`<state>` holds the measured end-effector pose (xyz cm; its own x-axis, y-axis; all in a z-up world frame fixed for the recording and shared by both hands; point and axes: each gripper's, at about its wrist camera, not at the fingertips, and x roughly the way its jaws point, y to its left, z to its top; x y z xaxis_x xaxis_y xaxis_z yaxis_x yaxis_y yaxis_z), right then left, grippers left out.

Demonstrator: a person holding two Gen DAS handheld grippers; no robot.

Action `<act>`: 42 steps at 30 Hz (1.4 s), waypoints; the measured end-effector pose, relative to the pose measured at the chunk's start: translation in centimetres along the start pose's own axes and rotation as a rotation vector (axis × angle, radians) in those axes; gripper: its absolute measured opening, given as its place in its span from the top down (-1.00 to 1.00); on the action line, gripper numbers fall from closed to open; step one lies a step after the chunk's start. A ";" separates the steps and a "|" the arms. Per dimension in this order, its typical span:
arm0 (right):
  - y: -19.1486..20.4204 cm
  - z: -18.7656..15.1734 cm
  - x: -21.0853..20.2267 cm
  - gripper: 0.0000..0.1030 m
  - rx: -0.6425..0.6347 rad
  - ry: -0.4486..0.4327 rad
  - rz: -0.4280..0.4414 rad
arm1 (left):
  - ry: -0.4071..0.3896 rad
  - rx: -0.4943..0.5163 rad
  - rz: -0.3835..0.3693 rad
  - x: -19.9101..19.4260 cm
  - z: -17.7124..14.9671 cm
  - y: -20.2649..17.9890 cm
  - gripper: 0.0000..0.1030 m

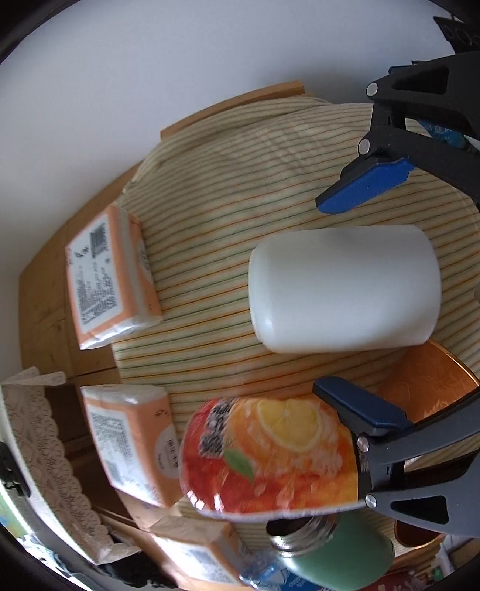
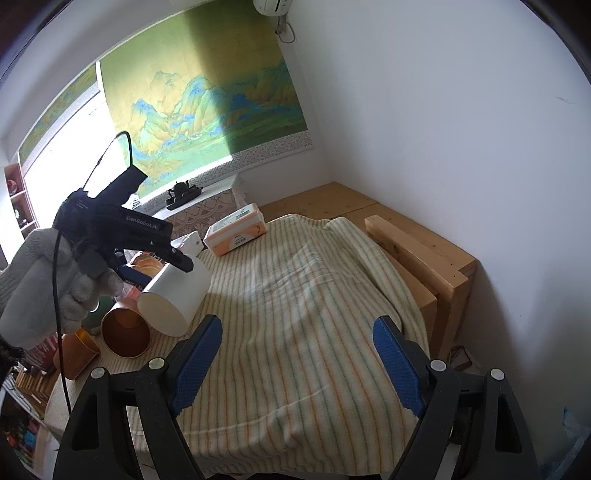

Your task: Flip cup upside down

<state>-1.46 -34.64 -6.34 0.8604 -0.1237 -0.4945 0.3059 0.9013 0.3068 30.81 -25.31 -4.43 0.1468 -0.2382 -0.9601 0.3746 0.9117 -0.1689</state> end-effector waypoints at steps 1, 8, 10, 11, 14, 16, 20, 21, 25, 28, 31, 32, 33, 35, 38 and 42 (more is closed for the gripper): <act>-0.2 0.0 0.1 -0.57 0.004 0.002 0.000 | 0.004 0.000 0.003 0.4 -0.3 0.1 -0.77; -0.5 0.1 0.4 -0.57 0.015 0.001 0.009 | 0.030 0.016 0.005 1.6 -1.0 -1.2 -0.61; -0.5 0.1 0.3 -0.57 0.013 -0.001 0.012 | 0.041 0.015 0.006 2.1 -1.1 -1.4 -0.55; -0.6 0.0 0.3 -0.57 0.013 -0.002 0.014 | 0.047 0.011 0.004 2.3 -1.2 -1.4 -0.51; -0.6 0.0 0.1 -0.57 0.015 -0.006 0.016 | 0.045 -0.008 -0.009 2.6 -1.7 -1.5 -0.50; -0.7 0.0 -0.1 -0.57 0.014 -0.008 0.014 | 0.048 -0.020 -0.011 2.8 -2.1 -1.5 -0.50; -0.9 0.1 -0.4 -0.57 0.021 -0.015 0.018 | 0.057 -0.037 -0.029 2.6 -3.6 -1.6 -0.50; -0.9 0.1 -0.4 -0.57 0.019 -0.017 0.019 | 0.055 -0.037 -0.031 2.5 -4.0 -1.8 -0.50; -0.7 -0.1 -0.7 -0.57 0.010 -0.019 0.028 | 0.050 -0.033 -0.033 1.6 -5.3 -2.4 -0.49; -0.5 -0.3 -1.0 -0.57 0.002 -0.019 0.033 | 0.044 -0.023 -0.040 0.9 -6.7 -3.0 -0.49; -0.2 -0.4 -1.3 -0.56 -0.002 -0.020 0.040 | 0.032 -0.008 -0.036 0.0 -8.1 -2.9 -0.49; -0.1 -0.4 -1.4 -0.57 -0.003 -0.022 0.041 | 0.030 -0.004 -0.038 -0.1 -8.6 -3.0 -0.49; 0.0 -0.5 -1.5 -0.57 -0.004 -0.023 0.044 | 0.029 -0.004 -0.045 -0.1 -9.1 -3.2 -0.49; 0.2 -0.6 -1.8 -0.57 -0.007 -0.026 0.048 | 0.029 -0.009 -0.055 0.0 -9.5 -3.5 -0.49; 0.5 -0.8 -2.1 -0.57 -0.014 -0.028 0.051 | 0.023 -0.011 -0.060 -0.7 -10.5 -3.4 -0.49; 0.9 -1.0 -2.5 -0.57 -0.021 -0.030 0.055 | 0.006 -0.011 -0.055 -1.7 -11.6 -2.9 -0.49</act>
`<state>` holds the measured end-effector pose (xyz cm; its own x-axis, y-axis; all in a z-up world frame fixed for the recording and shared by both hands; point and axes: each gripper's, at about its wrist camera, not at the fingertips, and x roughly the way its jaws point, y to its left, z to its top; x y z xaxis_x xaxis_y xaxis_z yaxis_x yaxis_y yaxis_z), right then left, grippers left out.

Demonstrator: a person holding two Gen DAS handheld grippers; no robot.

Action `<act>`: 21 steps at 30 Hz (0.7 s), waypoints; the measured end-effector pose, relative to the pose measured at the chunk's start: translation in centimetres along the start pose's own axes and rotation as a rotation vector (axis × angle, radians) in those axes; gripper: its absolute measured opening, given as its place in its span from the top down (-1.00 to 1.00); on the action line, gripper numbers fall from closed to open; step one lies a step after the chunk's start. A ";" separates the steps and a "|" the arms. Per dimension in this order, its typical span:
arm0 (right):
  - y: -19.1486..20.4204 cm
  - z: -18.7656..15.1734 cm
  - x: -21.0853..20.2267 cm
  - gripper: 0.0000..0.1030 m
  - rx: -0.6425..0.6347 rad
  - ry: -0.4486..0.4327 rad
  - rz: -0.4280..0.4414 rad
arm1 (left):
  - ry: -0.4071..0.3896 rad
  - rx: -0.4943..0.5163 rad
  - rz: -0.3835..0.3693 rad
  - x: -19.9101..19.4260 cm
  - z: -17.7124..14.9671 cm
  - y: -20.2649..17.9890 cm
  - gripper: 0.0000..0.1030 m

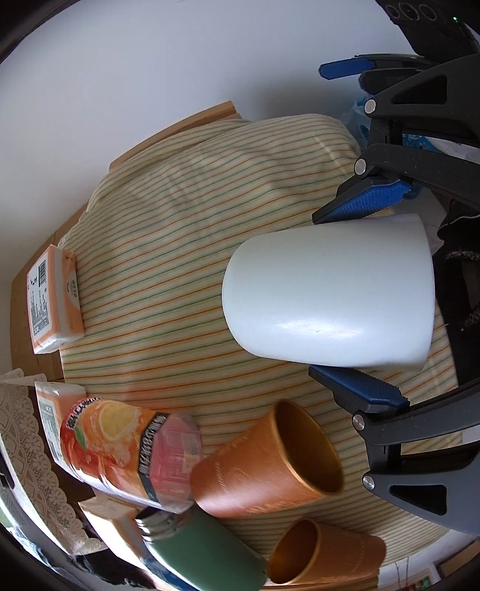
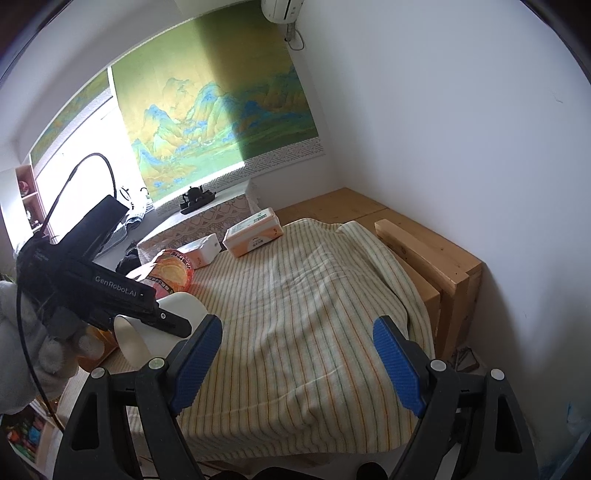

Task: Flip cup upside down
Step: 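Lift the white cup with the right tool and rotate it rim-down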

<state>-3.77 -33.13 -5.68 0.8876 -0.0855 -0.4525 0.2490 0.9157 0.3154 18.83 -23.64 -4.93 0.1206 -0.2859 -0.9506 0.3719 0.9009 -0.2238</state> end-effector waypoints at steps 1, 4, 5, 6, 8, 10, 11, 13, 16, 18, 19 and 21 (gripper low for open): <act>0.1 0.0 -0.1 -0.57 0.000 0.000 0.002 | -0.004 -0.004 -0.002 -0.3 -0.2 0.2 -0.49; 0.4 -0.1 -0.2 -0.57 -0.007 0.000 0.005 | -0.014 -0.016 -0.006 -0.8 -0.6 0.4 -0.49; 0.5 -0.2 -0.2 -0.57 -0.009 0.000 0.006 | -0.015 -0.023 -0.008 -0.9 -0.8 0.6 -0.49; 0.7 -0.2 -0.2 -0.57 -0.012 0.002 0.008 | -0.016 -0.026 -0.009 -1.0 -1.0 0.6 -0.49; 0.8 -0.2 -0.3 -0.57 -0.015 0.003 0.011 | -0.017 -0.034 -0.015 -1.1 -1.2 0.7 -0.49; 1.1 -0.3 -0.3 -0.57 -0.020 0.006 0.014 | -0.014 -0.042 -0.024 -1.0 -1.5 0.8 -0.49; 1.1 -0.2 -0.2 -0.57 -0.023 0.008 0.015 | -0.014 -0.041 -0.024 -1.0 -1.5 0.8 -0.49; 1.4 -0.3 -0.3 -0.57 -0.029 0.009 0.015 | -0.015 -0.045 -0.026 -0.9 -1.5 0.8 -0.49; 1.5 -0.3 -0.3 -0.57 -0.033 0.009 0.013 | -0.016 -0.060 -0.037 -0.7 -1.6 1.0 -0.49; 1.6 -0.3 -0.3 -0.57 -0.034 0.009 0.013 | -0.017 -0.055 -0.037 -0.8 -1.7 1.0 -0.49; 1.6 -0.3 -0.4 -0.57 -0.035 0.009 0.013 | -0.018 -0.052 -0.037 -0.8 -1.8 1.0 -0.49; 1.7 -0.3 -0.4 -0.57 -0.039 0.010 0.012 | -0.017 -0.047 -0.035 -0.7 -1.8 1.0 -0.49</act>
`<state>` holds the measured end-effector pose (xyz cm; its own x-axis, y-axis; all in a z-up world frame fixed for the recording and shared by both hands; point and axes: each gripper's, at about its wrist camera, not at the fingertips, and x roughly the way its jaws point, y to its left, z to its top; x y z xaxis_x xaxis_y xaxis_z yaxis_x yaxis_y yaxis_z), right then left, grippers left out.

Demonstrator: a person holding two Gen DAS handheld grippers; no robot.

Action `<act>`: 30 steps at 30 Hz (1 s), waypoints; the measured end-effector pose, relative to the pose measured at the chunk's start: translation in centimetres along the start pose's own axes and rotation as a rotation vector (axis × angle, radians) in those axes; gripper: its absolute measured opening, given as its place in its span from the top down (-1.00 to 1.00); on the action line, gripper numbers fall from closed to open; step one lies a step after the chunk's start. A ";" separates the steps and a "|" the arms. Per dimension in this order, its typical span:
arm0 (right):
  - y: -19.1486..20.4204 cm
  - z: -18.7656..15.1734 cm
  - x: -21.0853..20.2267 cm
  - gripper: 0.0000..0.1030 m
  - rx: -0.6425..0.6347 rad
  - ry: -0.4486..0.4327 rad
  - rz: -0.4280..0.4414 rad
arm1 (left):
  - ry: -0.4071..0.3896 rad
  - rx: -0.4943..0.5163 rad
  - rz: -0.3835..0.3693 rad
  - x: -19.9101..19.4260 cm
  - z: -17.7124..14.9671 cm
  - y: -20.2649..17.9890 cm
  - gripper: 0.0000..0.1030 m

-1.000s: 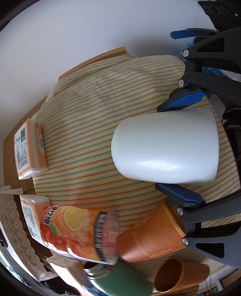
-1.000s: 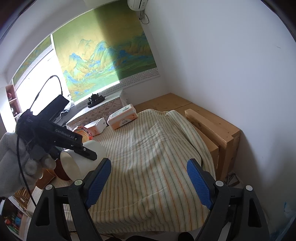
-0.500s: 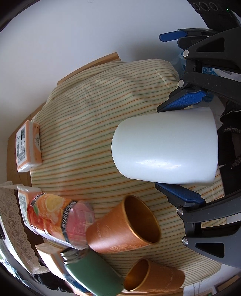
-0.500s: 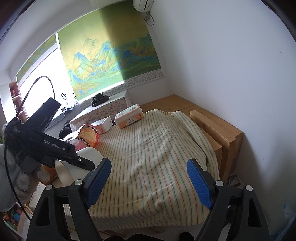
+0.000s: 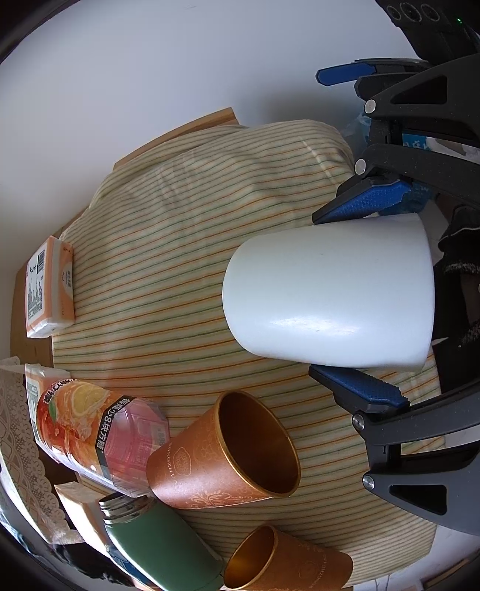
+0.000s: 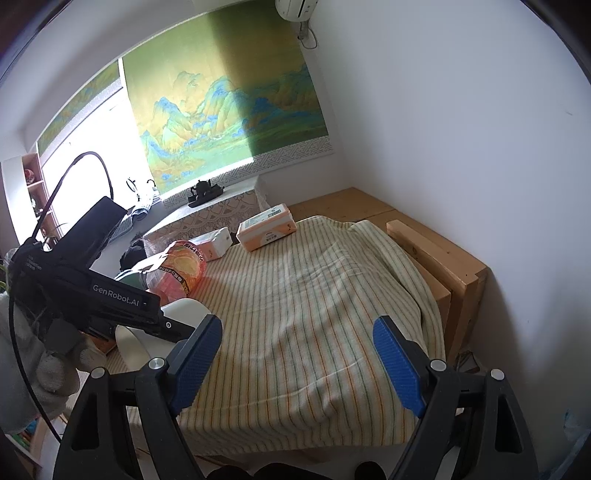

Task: Flip cup upside down
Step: 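Lift the white cup with the right tool and rotate it rim-down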

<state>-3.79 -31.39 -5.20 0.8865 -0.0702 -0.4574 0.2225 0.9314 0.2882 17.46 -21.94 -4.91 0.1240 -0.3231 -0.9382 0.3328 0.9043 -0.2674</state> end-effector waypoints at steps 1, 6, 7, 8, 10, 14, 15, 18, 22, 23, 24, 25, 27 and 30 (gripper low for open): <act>0.1 0.0 0.0 -0.57 -0.002 0.000 0.000 | -0.001 0.000 0.000 0.0 0.0 0.1 -0.49; 0.5 -0.1 0.0 -0.57 -0.013 0.001 -0.002 | -0.010 0.004 -0.005 -0.3 -0.1 0.4 -0.53; 0.6 -0.1 0.0 -0.57 -0.015 0.004 -0.001 | -0.012 0.003 -0.007 -0.4 -0.2 0.5 -0.56; 0.7 -0.1 0.0 -0.57 -0.018 0.006 -0.001 | -0.016 0.003 -0.007 -0.6 -0.2 0.6 -0.58; 0.9 -0.1 0.0 -0.57 -0.022 0.007 -0.002 | -0.025 0.005 -0.009 -0.8 -0.2 0.8 -0.64; 1.4 0.0 0.5 -0.57 -0.034 0.033 0.013 | -0.034 -0.001 -0.023 -1.3 -0.4 1.4 -0.65; 1.6 0.1 0.7 -0.57 -0.039 0.044 0.019 | -0.039 0.002 -0.024 -1.4 -0.5 1.6 -0.65; 2.6 0.4 1.4 -0.58 -0.071 0.083 0.038 | -0.070 0.001 -0.031 -2.5 -1.0 2.6 -0.65; 4.1 0.9 2.7 -0.67 -0.108 0.150 0.080 | -0.146 -0.001 -0.029 -4.7 -2.5 4.7 -0.65; 4.4 1.1 3.2 -0.67 -0.104 0.178 0.096 | -0.170 -0.001 -0.026 -5.4 -3.1 5.4 -0.65; 4.6 1.1 3.5 -0.68 -0.097 0.199 0.110 | -0.186 0.001 -0.027 -5.8 -3.5 5.8 -0.67; 4.8 1.2 3.9 -0.67 -0.085 0.224 0.124 | -0.210 0.008 -0.024 -6.6 -4.3 6.3 -0.68; 5.1 1.4 4.7 -0.67 -0.059 0.274 0.150 | -0.257 0.014 -0.008 -7.8 -5.8 7.3 -0.69; 5.8 1.7 5.8 -0.67 -0.035 0.352 0.183 | -0.308 0.024 0.011 -9.0 -8.0 8.6 -0.69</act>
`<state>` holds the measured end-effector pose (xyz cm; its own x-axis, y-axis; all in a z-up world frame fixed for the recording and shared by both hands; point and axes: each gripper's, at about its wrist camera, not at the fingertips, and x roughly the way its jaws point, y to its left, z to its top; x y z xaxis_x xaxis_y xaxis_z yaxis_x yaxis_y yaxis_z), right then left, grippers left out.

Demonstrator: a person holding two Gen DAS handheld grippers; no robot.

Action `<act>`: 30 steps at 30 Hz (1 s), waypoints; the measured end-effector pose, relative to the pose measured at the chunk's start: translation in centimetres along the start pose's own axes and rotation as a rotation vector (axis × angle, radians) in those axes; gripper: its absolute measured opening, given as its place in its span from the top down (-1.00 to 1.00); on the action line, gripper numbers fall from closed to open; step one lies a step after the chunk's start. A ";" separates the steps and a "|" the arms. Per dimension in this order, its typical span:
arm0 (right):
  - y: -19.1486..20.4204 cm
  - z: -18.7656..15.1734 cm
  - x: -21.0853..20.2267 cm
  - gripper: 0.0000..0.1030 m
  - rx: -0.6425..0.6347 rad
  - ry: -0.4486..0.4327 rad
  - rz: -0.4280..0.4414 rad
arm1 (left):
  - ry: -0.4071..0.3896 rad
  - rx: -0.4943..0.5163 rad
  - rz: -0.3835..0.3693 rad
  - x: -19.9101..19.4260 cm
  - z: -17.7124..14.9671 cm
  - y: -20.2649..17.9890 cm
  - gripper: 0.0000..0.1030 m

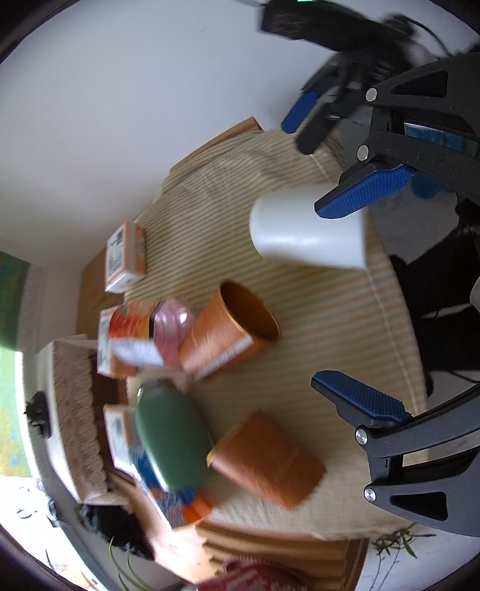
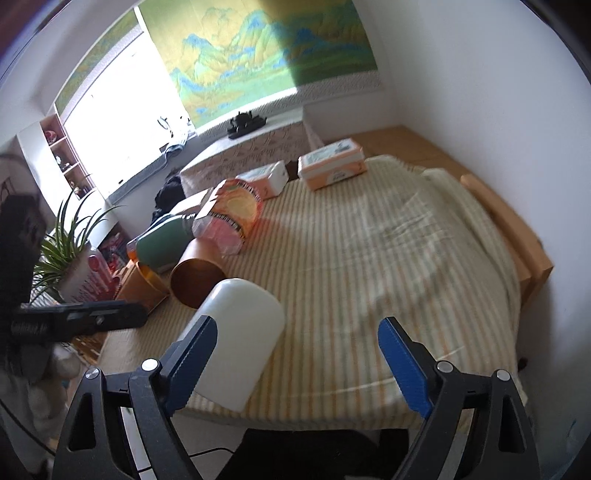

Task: Flip cup upside down
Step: 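Lift the white cup with the right tool and rotate it rim-down, then lower the inverted white cup onto the cloth with the right tool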

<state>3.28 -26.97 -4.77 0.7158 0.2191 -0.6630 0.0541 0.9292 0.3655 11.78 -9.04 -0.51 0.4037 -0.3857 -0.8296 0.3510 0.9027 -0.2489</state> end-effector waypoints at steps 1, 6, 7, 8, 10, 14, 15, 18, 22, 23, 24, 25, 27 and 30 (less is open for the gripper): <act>0.1 0.3 0.4 -0.67 0.011 0.032 0.010 | -0.021 -0.004 0.007 -0.7 -0.7 0.8 -0.69; -0.2 1.6 2.9 -0.67 0.133 0.221 0.092 | -0.073 -0.015 0.049 -2.1 -3.5 3.4 -0.70; -0.3 1.7 3.3 -0.67 0.161 0.257 0.111 | -0.076 -0.017 0.056 -2.2 -4.1 4.0 -0.70; -0.3 1.9 3.9 -0.67 0.191 0.301 0.130 | -0.079 -0.023 0.060 -2.2 -4.5 4.5 -0.70; -0.1 2.2 4.6 -0.67 0.214 0.348 0.141 | -0.081 -0.028 0.060 -2.3 -5.3 5.2 -0.70; 0.4 2.8 6.2 -0.67 0.253 0.436 0.144 | -0.087 -0.046 0.051 -2.5 -6.9 6.4 -0.70; 0.5 2.9 6.6 -0.67 0.262 0.452 0.138 | -0.088 -0.050 0.048 -2.6 -7.1 6.7 -0.70; 0.8 3.2 8.0 -0.67 0.279 0.499 0.119 | -0.093 -0.057 0.049 -2.5 -7.6 7.0 -0.70; 0.9 3.4 9.3 -0.67 0.279 0.541 0.088 | -0.092 -0.081 0.042 -2.3 -8.2 7.8 -0.70; 1.0 3.3 9.7 -0.67 0.276 0.552 0.084 | -0.092 -0.086 0.042 -2.3 -8.3 8.0 -0.70; 1.3 3.3 10.1 -0.67 0.270 0.567 0.086 | -0.093 -0.090 0.044 -2.2 -8.4 8.2 -0.70; 1.3 3.3 10.4 -0.67 0.269 0.576 0.084 | -0.096 -0.096 0.048 -2.2 -8.4 8.5 -0.70; 1.5 3.3 10.9 -0.67 0.269 0.591 0.093 | -0.096 -0.103 0.049 -2.1 -8.6 8.8 -0.70; 1.9 3.2 11.1 -0.66 0.252 0.587 0.096 | -0.091 -0.109 0.046 -1.9 -8.5 9.0 -0.70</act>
<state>13.54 -23.69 -9.29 0.2293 0.4904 -0.8408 0.2218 0.8148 0.5357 7.03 1.47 -5.41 0.4941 -0.3545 -0.7939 0.2387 0.9333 -0.2682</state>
